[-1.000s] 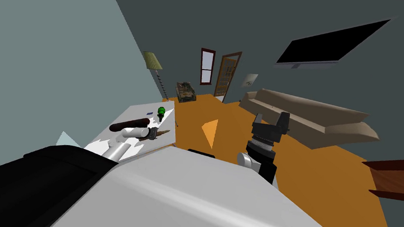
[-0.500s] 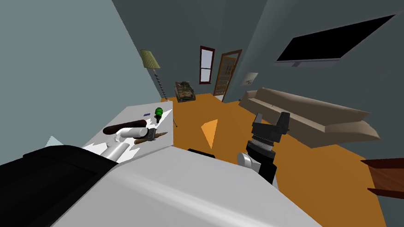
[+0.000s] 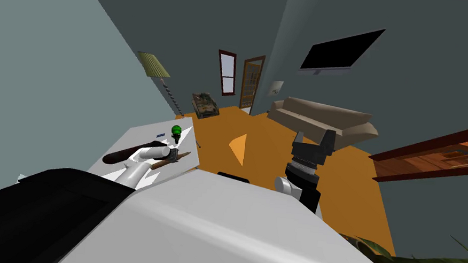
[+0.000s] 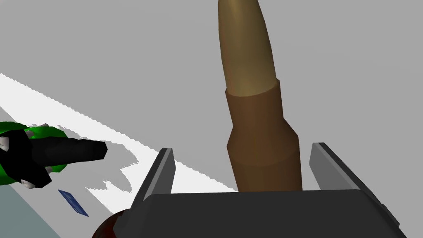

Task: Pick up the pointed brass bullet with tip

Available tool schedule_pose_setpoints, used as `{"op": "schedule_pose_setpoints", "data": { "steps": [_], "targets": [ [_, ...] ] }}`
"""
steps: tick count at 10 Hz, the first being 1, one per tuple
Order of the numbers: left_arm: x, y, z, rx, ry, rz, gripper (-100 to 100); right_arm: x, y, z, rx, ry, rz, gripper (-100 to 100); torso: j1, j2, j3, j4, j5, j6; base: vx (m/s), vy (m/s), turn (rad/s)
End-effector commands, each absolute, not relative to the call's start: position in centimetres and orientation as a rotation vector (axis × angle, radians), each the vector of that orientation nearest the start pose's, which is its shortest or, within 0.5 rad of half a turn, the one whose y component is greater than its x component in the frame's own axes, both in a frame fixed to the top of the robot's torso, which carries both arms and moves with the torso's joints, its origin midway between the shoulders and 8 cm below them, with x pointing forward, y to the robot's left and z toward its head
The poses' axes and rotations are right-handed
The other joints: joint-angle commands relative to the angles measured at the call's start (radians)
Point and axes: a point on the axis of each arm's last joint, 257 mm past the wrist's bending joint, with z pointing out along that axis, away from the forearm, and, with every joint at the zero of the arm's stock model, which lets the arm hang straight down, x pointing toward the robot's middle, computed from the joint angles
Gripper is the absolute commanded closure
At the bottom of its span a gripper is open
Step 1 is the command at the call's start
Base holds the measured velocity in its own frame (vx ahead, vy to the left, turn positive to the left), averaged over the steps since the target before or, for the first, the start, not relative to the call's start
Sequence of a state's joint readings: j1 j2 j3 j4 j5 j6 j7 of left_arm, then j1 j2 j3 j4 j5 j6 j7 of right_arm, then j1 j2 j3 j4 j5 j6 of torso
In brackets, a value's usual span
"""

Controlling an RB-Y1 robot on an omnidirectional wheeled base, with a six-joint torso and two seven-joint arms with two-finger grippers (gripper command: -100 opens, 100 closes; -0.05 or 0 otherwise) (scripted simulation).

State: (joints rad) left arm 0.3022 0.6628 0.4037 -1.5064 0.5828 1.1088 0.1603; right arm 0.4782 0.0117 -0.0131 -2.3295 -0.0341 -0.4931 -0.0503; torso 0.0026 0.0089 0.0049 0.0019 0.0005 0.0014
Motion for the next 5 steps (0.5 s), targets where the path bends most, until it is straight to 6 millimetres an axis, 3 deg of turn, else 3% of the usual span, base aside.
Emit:
{"op": "schedule_pose_setpoints", "data": {
  "steps": [1, 3, 5],
  "targets": [
    [24.2, 60.8, -40.5, -2.424, 1.275, -0.159, -100, 33.4, -28.4, 5.2, 0.651, 0.523, 1.38, 0, 0.0, 0.0, 0.0, 0.0, 0.0, 0.0, -0.087, -0.006, -0.096],
    [24.0, 62.1, -41.0, -2.455, 1.211, -0.146, -100, 33.4, -28.4, 5.2, 0.651, 0.523, 1.38, 0, 0.002, -0.005, -0.003, -0.001, 0.0, 0.0, -0.085, 0.003, -0.234],
    [23.9, 63.3, -41.4, -2.485, 1.146, -0.134, -100, 33.4, -28.4, 5.2, 0.651, 0.523, 1.38, 0, 0.001, -0.001, -0.001, 0.0, 0.0, 0.0, -0.149, -0.008, -0.238]
  ]
}}
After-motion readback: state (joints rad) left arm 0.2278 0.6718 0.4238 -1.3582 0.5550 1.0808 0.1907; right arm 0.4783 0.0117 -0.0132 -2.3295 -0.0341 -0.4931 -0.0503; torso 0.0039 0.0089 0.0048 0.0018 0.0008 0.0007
